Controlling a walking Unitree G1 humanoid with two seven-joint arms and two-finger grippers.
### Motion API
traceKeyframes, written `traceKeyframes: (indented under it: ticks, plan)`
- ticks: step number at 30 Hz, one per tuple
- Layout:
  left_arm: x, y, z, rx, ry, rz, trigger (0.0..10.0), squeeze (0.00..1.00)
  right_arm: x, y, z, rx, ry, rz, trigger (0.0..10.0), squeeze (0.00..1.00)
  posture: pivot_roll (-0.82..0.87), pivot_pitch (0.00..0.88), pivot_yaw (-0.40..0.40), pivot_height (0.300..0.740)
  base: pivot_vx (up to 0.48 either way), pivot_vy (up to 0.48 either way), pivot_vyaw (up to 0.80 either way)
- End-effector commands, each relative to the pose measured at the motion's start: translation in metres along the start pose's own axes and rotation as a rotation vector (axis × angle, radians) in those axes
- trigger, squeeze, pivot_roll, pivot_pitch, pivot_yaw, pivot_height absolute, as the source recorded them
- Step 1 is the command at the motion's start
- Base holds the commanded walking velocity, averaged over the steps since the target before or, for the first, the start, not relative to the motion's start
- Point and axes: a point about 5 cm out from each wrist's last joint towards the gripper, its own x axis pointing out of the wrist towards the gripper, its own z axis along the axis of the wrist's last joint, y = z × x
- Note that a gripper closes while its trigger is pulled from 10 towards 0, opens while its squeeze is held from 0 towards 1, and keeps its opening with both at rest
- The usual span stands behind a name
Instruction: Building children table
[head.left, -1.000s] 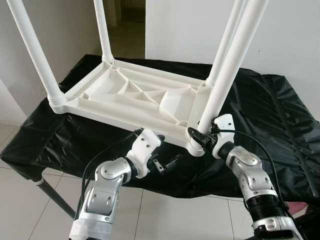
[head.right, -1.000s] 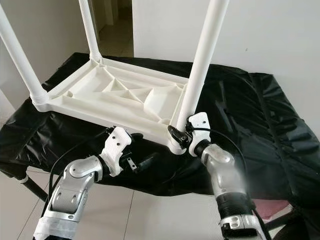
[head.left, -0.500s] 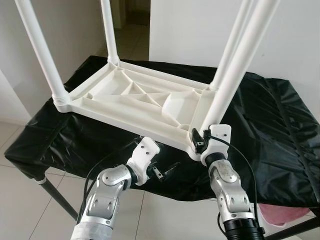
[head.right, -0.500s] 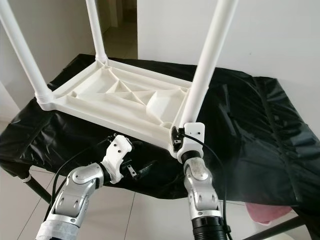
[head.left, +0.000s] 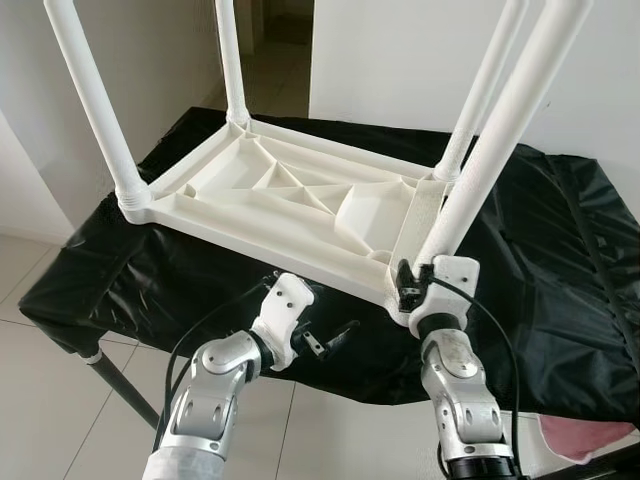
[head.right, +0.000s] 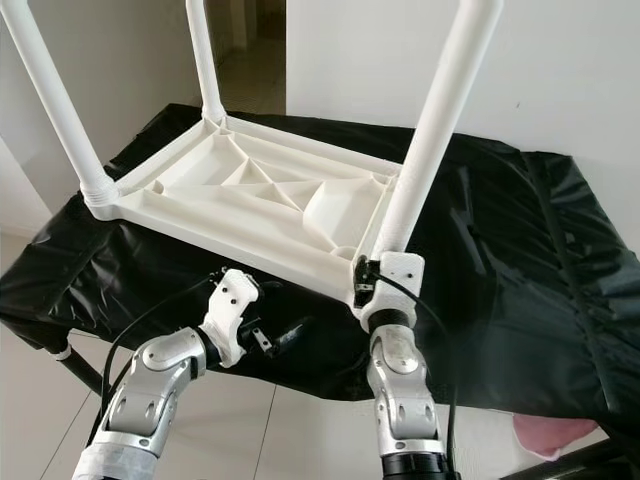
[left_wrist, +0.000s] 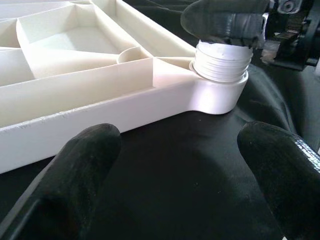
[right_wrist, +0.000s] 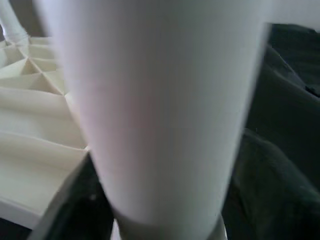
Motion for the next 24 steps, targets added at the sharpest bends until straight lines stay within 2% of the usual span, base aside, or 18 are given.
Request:
traceKeyframes:
  ticks: [1, 3, 5, 6, 7, 8, 11, 17, 19, 24]
  plan:
    - [0.002, 0.005, 0.005, 0.006, -0.023, 0.140, 10.0, 0.00, -0.003, -0.002, 0.002, 0.037, -0.015, 0.005, 10.0, 1.00, -0.03, 0.078, 0.004, 0.740, 0.000, 0.000, 0.00]
    - [0.000, 0.003, 0.008, 0.015, -0.029, 0.128, 10.0, 0.00, -0.003, -0.002, 0.007, 0.018, -0.038, 0.068, 10.0, 1.00, -0.03, 0.077, 0.002, 0.740, 0.000, 0.000, 0.00]
    - [0.000, 0.003, 0.008, 0.015, -0.029, 0.128, 10.0, 0.00, -0.003, -0.002, 0.007, 0.018, -0.038, 0.068, 10.0, 1.00, -0.03, 0.077, 0.002, 0.740, 0.000, 0.000, 0.00]
    - [0.000, 0.003, 0.009, 0.023, -0.031, 0.121, 10.0, 0.00, -0.002, 0.000, 0.007, 0.006, -0.030, 0.161, 10.0, 1.00, -0.03, 0.080, -0.002, 0.740, 0.000, 0.000, 0.00]
    - [0.000, 0.003, 0.009, 0.023, -0.031, 0.121, 10.0, 0.00, -0.002, 0.000, 0.007, 0.006, -0.030, 0.161, 10.0, 1.00, -0.03, 0.080, -0.002, 0.740, 0.000, 0.000, 0.00]
    - [-0.002, 0.003, 0.009, 0.031, -0.032, 0.113, 10.0, 0.00, -0.001, -0.002, 0.008, 0.008, -0.027, 0.215, 10.0, 0.00, -0.03, 0.079, -0.006, 0.740, 0.000, 0.000, 0.00]
    - [-0.005, 0.006, 0.009, 0.029, -0.038, 0.121, 10.0, 0.00, 0.005, -0.008, 0.007, -0.017, 0.010, 0.354, 10.0, 0.00, -0.03, 0.080, -0.012, 0.740, 0.000, 0.000, 0.00]
    - [-0.007, 0.010, 0.010, 0.023, -0.040, 0.143, 10.0, 0.00, 0.012, -0.016, 0.006, -0.060, 0.021, 0.452, 10.0, 0.00, -0.02, 0.087, -0.015, 0.740, 0.000, 0.000, 0.00]
    - [-0.009, 0.009, 0.012, 0.036, -0.033, 0.137, 10.0, 0.00, 0.016, -0.019, 0.006, -0.105, 0.032, 0.552, 10.0, 0.00, -0.02, 0.091, -0.012, 0.740, 0.000, 0.000, 0.00]
    - [-0.007, 0.007, 0.013, 0.037, -0.028, 0.107, 10.0, 0.00, 0.024, -0.019, 0.004, -0.174, 0.053, 0.665, 10.0, 0.00, -0.04, 0.095, 0.017, 0.740, 0.000, 0.000, 0.00]
